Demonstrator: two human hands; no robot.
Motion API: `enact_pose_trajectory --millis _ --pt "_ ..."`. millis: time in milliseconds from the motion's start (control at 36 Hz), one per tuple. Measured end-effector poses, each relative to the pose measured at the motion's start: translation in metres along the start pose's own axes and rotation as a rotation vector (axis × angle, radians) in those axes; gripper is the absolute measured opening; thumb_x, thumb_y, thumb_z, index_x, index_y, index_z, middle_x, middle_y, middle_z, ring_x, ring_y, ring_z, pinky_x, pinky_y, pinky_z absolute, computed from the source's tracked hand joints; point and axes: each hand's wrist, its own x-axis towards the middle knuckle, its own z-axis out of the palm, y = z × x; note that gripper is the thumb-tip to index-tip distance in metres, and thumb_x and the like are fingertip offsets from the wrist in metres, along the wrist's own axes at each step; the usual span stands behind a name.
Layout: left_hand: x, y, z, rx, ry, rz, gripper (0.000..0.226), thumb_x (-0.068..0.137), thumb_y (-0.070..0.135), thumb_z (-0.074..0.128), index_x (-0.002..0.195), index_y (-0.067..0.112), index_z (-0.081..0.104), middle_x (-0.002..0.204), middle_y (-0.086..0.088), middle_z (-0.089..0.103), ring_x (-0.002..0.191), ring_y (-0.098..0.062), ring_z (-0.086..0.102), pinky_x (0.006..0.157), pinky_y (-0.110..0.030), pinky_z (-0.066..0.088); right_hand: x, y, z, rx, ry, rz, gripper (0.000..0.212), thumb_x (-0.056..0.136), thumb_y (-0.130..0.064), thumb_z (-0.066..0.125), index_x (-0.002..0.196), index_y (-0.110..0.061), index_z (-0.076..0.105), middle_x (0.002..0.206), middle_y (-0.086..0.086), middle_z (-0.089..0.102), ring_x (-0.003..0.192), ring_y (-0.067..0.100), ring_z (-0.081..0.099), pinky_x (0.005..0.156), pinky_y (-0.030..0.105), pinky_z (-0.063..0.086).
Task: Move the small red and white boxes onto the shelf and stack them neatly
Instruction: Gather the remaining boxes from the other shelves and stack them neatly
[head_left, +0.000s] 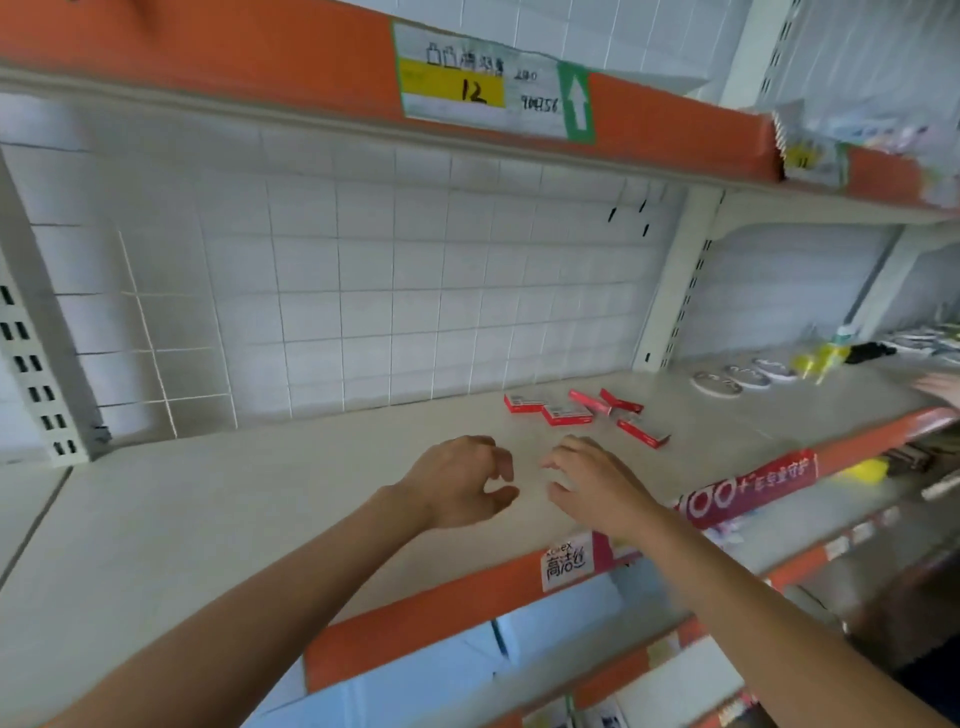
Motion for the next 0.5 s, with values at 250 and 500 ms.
enact_pose_trajectory --millis 250,500 --pt "0.058 0.001 0.023 -0.005 -0.002 -0.057 0.029 0.092 0.039 0.053 0.112 0.021 0.062 0.108 0.003 0.059 0.094 -0.016 0.059 0.075 -0.022 0.039 0.064 0.067 0.009 -0.02 -0.058 -0.013 0.042 0.094 -0.021 0.047 0.136 -0.014 0.046 0.143 -0.001 0.04 0.133 0.016 0.034 0.108 0.032 0.031" --pt "0.087 0.011 0.041 -0.021 0.03 -0.228 0.026 0.092 0.039 0.053 0.109 0.022 0.063 0.106 0.004 0.061 0.093 -0.014 0.059 0.078 -0.026 0.046 0.124 0.122 0.016 -0.084 -0.107 -0.112 0.039 0.09 -0.007 0.046 0.13 -0.006 0.046 0.131 0.009 0.044 0.127 0.025 0.037 0.102 0.034 0.036"
